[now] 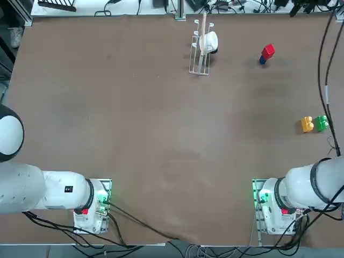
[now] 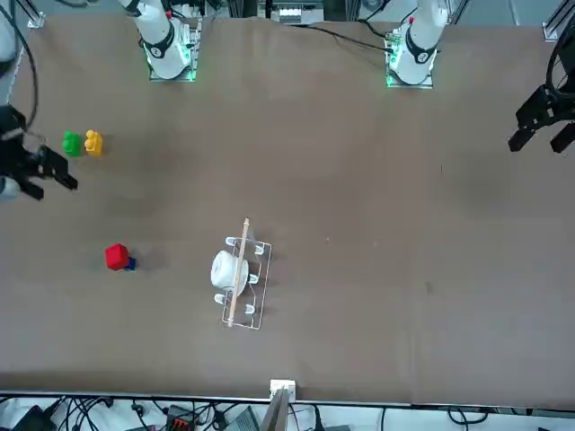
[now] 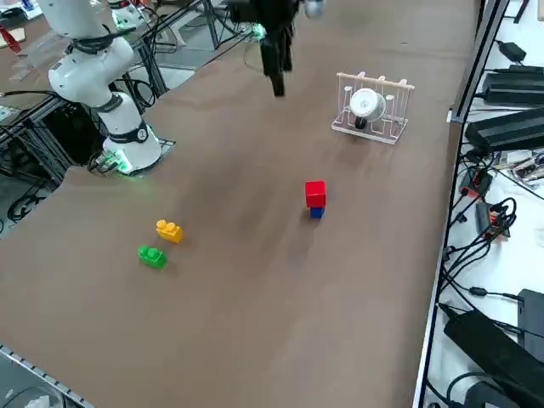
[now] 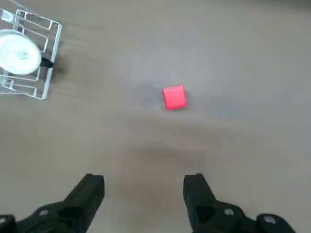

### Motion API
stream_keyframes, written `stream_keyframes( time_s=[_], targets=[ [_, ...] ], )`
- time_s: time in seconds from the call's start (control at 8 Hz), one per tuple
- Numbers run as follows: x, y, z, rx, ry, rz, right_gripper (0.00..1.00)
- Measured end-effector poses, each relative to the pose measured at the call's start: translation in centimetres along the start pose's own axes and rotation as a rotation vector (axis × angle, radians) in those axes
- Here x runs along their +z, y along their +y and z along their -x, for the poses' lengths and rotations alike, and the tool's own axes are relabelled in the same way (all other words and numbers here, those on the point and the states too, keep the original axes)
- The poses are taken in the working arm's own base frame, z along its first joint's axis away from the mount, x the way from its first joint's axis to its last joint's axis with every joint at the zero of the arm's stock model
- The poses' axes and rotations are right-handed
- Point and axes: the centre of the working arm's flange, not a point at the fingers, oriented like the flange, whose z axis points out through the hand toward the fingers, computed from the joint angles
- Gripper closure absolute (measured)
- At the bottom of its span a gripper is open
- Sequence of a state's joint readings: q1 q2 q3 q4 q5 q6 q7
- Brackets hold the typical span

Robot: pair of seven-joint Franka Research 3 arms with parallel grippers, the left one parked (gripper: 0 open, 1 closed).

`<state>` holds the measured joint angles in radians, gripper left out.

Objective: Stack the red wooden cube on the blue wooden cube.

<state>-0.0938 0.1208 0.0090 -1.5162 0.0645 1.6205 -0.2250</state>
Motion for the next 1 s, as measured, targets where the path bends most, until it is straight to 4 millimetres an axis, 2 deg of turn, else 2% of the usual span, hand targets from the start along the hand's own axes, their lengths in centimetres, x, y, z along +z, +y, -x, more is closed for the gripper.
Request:
stream_keyframes(
  time_s=[0.12,0.38,0.62,1.0],
  targets=[
    [-1.7,-0.7,0.6,0.053,-0.027,-0.006,0.0],
    [-3.7,-1.4,1.3,0.117,-0.048,-0.003,0.01],
    [-4.7,-1.7,1.6,0.194,-0.039,0.03,0.01],
    [-4.6,-3.1,1.5,0.282,-0.042,0.053,0.0]
  ],
)
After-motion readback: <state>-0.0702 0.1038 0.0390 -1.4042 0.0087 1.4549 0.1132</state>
